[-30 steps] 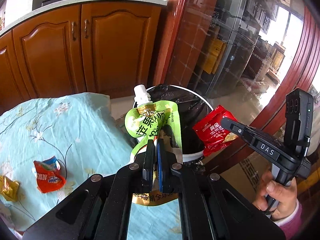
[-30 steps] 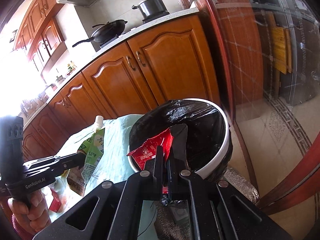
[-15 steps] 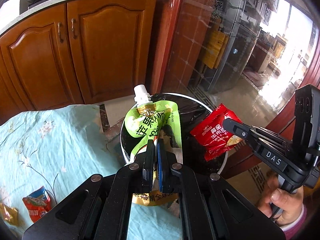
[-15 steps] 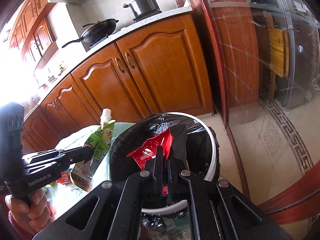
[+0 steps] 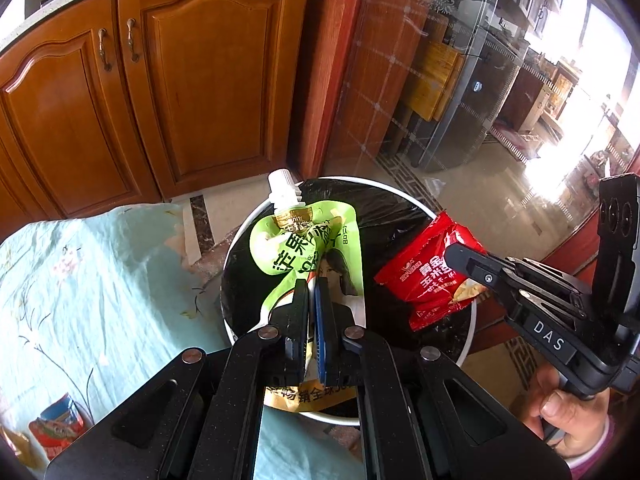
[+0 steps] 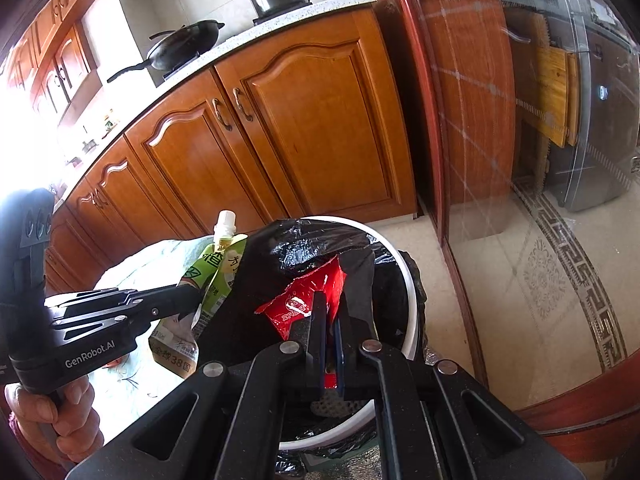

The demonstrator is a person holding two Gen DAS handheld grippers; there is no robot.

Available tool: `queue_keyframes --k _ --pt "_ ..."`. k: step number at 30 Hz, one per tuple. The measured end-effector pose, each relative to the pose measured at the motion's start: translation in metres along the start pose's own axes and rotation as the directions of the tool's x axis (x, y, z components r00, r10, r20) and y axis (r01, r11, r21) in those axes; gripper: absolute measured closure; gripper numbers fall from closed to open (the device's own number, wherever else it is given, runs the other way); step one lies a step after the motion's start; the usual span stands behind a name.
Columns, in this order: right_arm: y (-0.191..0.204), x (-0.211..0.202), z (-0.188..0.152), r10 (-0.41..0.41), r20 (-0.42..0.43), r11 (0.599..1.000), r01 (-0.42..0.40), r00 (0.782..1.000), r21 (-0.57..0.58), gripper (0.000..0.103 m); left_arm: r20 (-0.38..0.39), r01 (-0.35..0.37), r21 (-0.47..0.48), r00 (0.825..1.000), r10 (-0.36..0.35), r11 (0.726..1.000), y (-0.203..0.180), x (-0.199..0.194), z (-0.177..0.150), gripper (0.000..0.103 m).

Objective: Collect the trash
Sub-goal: 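Carry the pouch and red bag over the bin and open both tools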

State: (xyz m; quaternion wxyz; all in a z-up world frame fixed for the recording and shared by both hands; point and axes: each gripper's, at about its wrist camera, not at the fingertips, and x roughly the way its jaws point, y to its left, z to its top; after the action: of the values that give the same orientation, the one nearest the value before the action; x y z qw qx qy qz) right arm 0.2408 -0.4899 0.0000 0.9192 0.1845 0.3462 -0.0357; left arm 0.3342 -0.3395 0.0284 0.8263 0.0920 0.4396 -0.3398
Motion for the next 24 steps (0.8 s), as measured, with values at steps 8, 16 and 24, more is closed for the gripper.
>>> queue_keyframes --k 8,16,24 --pt "-0.004 0.007 -0.001 0.008 -0.024 1.0 -0.008 1.0 0.02 0.09 -0.031 0.004 0.001 1.0 -0.004 1.0 -0.001 0.01 0.001 0.088" --pt "-0.004 -0.002 -0.005 0.025 -0.004 0.999 -0.025 1.0 0.046 0.081 0.015 -0.007 -0.031 1.0 0.008 0.999 0.007 -0.011 -0.014 0.086" --pt "0.016 -0.023 -0.026 0.08 0.026 0.996 -0.081 0.996 0.046 0.058 0.087 -0.02 -0.119 0.996 0.031 0.993 0.032 -0.059 -0.058 0.083"
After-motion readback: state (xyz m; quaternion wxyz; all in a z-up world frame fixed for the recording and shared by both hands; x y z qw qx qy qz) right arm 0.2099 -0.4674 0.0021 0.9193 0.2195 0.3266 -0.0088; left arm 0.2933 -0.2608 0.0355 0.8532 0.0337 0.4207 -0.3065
